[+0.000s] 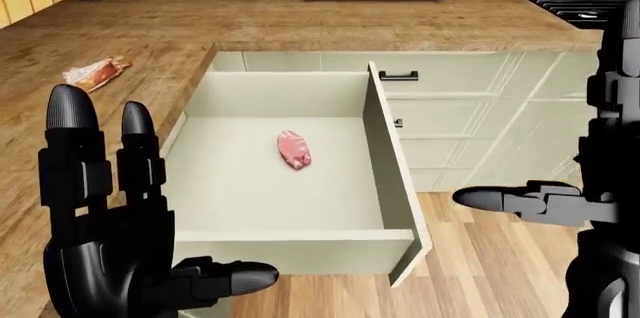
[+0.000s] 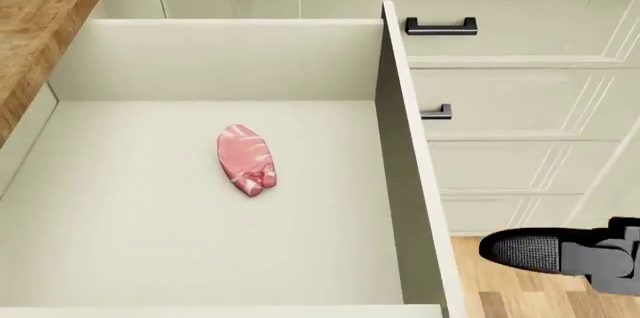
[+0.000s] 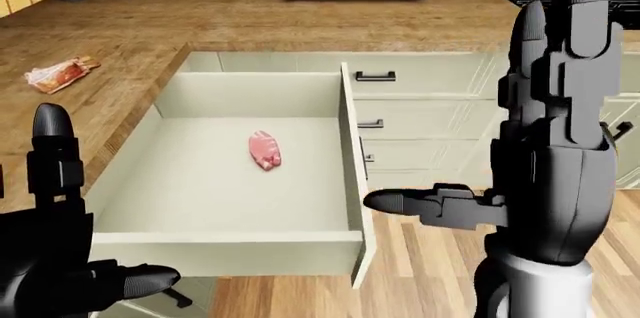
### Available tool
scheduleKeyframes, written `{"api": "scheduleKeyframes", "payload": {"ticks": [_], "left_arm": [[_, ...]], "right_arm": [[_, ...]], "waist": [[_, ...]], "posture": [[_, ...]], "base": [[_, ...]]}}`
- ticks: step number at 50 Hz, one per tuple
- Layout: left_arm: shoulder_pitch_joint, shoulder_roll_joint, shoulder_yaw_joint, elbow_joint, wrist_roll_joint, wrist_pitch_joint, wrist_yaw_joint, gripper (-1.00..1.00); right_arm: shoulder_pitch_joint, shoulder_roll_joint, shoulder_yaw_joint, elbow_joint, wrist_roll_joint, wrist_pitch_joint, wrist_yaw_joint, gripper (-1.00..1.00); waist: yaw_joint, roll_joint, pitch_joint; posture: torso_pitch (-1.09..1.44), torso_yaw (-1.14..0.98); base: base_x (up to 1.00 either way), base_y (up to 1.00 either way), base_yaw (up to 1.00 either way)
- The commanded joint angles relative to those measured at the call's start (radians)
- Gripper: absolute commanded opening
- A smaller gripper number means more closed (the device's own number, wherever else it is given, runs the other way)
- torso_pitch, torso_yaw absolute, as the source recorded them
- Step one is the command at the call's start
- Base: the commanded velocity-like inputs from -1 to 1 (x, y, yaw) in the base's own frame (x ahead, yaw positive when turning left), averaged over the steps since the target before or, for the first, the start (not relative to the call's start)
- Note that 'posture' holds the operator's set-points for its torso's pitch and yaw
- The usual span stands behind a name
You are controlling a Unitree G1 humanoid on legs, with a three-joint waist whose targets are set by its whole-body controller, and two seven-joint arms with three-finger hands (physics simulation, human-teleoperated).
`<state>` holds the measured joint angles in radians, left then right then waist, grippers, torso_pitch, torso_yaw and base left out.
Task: Close the right drawer.
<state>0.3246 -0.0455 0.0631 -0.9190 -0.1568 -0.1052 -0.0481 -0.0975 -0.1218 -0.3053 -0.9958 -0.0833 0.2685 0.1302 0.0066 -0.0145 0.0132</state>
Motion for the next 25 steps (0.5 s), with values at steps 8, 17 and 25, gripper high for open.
{"api": "scheduleKeyframes", "payload": {"ticks": [8, 17, 25], "left_arm": [[-0.006, 0.002, -0.002, -0.041, 0.001, -0.019, 0.001, 1.0], [-0.009, 0.003, -0.002, -0.049, 0.003, -0.01, 0.004, 1.0], [-0.012, 0.003, -0.003, -0.054, 0.006, -0.002, 0.005, 1.0]], "right_arm": [[0.021, -0.068, -0.186, 0.144, 0.097, -0.124, -0.013, 1.0], [0.072, -0.106, -0.302, 0.499, 0.128, -0.379, -0.034, 1.0], [0.051, -0.172, -0.294, 0.945, 0.142, -0.63, -0.095, 1.0]], "waist": [[0.0, -0.006, 0.0], [-0.003, -0.01, 0.006], [-0.006, -0.011, 0.006]], "posture": [[0.0, 0.0], [0.0, 0.0], [0.0, 0.0]], "base": [[0.0, 0.0, 0.0], [0.0, 0.0, 0.0], [0.0, 0.0, 0.0]]}}
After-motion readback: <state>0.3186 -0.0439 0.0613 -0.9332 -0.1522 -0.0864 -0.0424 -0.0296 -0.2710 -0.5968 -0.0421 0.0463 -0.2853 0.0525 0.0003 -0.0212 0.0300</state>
